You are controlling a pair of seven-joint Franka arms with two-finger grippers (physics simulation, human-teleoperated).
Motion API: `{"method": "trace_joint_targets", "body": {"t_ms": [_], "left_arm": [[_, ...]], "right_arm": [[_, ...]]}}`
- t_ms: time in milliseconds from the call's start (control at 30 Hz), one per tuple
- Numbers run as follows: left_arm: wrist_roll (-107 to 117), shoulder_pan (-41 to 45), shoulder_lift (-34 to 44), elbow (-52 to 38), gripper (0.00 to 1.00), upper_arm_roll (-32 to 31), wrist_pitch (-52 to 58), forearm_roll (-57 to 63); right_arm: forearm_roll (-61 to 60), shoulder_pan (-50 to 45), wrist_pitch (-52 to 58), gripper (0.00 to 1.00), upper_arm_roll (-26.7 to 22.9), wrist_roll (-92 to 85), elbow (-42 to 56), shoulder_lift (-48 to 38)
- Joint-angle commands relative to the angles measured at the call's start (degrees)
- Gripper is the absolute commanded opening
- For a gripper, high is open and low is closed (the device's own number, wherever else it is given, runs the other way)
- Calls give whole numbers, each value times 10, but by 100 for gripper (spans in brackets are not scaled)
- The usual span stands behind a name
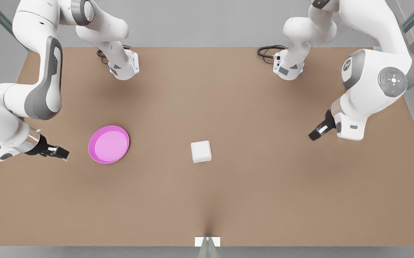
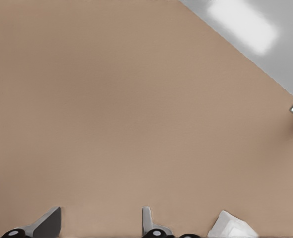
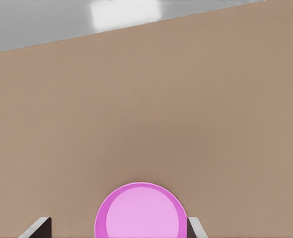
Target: Pack egg into the box and close the box lid
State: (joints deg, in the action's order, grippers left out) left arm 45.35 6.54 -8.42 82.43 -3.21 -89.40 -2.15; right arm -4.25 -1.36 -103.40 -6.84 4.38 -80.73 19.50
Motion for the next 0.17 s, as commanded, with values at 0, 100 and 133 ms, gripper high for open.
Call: {"method": "trace_joint_targets", "body": {"t_ms": [0, 100, 133], "left_arm": [[-375, -13, 31, 19, 100, -22, 56, 52], [-376, -13, 32, 19, 100, -22, 59, 52], [-376, -13, 31, 19, 100, -22, 59, 52]], "right_arm": [[0, 1, 0, 100, 0, 1, 8, 5], [0, 2, 0, 100, 0, 0, 8, 6], [0, 2, 0, 100, 0, 0, 8, 7]]}}
